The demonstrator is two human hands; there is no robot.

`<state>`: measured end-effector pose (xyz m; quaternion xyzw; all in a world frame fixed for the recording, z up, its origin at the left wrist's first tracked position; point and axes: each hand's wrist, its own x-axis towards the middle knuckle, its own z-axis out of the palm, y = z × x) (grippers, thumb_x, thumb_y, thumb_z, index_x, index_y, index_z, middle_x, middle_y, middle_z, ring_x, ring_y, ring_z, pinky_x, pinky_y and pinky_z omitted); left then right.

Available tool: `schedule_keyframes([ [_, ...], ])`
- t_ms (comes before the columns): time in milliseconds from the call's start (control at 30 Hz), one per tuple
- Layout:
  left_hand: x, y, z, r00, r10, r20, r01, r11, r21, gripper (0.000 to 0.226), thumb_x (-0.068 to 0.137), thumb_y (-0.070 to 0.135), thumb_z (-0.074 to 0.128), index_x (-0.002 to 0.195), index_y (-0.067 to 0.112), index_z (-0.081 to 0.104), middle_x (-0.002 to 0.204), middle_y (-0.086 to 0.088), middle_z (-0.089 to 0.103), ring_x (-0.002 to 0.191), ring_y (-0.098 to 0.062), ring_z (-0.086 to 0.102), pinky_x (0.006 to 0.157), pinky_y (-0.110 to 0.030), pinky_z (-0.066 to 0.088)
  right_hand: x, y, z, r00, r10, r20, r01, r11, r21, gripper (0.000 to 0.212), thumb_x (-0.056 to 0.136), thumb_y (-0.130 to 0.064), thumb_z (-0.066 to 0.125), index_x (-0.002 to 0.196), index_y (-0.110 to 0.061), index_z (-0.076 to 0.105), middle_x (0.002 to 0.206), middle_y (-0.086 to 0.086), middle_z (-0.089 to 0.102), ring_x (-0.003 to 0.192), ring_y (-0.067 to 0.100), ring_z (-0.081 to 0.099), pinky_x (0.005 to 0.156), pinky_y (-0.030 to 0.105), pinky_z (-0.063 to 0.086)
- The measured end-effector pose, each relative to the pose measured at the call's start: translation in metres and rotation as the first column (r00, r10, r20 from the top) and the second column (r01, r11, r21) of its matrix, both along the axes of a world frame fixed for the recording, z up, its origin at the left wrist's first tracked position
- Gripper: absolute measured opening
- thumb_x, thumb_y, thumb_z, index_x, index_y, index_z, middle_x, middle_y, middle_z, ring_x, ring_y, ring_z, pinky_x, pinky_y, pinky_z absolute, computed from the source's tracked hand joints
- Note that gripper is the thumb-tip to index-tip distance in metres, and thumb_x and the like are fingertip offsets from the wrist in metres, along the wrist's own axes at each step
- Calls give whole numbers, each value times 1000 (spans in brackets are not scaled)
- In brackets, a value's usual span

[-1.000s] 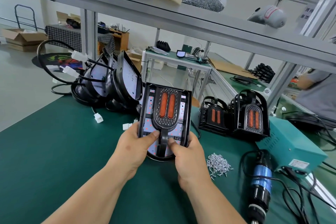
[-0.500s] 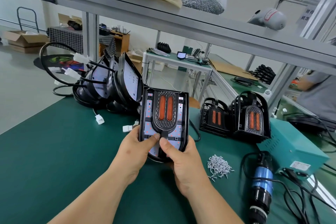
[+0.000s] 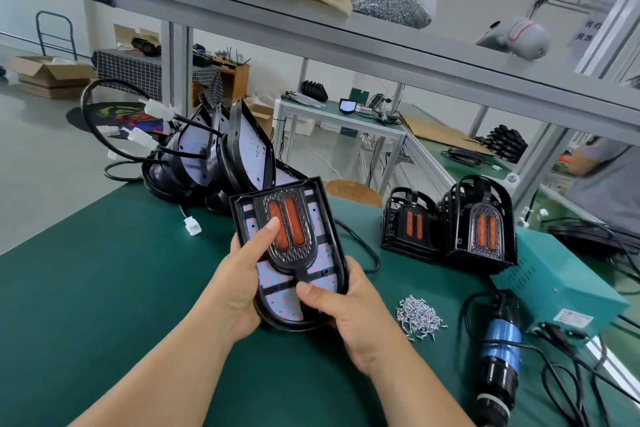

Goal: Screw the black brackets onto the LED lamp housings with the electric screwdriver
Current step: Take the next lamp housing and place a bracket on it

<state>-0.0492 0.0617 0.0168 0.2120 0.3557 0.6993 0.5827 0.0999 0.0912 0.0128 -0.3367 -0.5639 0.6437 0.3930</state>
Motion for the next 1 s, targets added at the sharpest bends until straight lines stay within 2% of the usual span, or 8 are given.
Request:
schedule_keyframes([
  [133,-3,-1,-1,1000,-20,-12,21,999,31,57,71,17,73,124,3,61,110,-23,72,87,-34,73,69,-45,61,1,0,7,999,14,38,-14,1000,7,47,70,-25,79,113,-12,66,107,7,76,104,26,71,95,38,55],
  [267,3,0,-3,995,-29,-95,35,998,61,52,68,14,75,117,5,63,103,-19,75,83,-32,75,69,-43,62,2,0,16,992,-112,53,113,994,-4,56,68,-48,81,111,-14,70,103,3,77,98,20,73,91,36,55],
  [467,14,-1,0,970,-68,-231,90,992,86,59,68,13,76,123,6,56,103,-14,76,87,-27,75,67,-35,61,4,1,18,975,-219,33,217,975,56,32,83,-24,77,112,-12,70,103,5,77,99,23,73,86,32,57],
  [533,11,-2,0,977,-112,-183,123,991,49,59,74,26,73,130,10,57,111,-14,74,98,-30,73,74,-39,61,4,0,19,973,-229,20,227,971,81,28,86,-19,76,111,-10,69,103,6,77,98,24,73,86,34,57],
  [600,4,-6,4,965,-244,-90,244,970,-11,62,84,59,57,129,16,65,121,-15,70,110,-33,69,81,-43,60,4,-2,23,978,-209,-21,210,974,88,26,86,-16,75,110,-9,69,101,5,77,95,22,74,79,27,58],
  [700,-4,-8,7,951,-293,96,298,953,-46,93,75,88,33,112,15,76,118,-19,71,105,-36,70,73,-45,61,4,-8,29,990,-98,-105,105,993,61,29,82,-18,76,109,-10,71,102,6,77,93,20,74,73,23,58],
  [900,-8,-10,4,974,-39,223,42,999,-10,66,94,53,44,59,9,78,66,-16,74,50,-28,70,37,-35,53,3,-14,26,987,159,-8,-158,985,76,21,78,-18,75,99,-18,76,104,10,76,91,22,72,85,37,57],
  [1000,-22,-13,6,949,-32,315,8,997,77,41,80,52,58,82,18,80,86,-12,77,68,-28,75,55,-42,61,3,-13,24,984,172,40,-174,984,44,24,76,-21,77,99,-17,74,103,11,76,89,23,72,85,40,58],
])
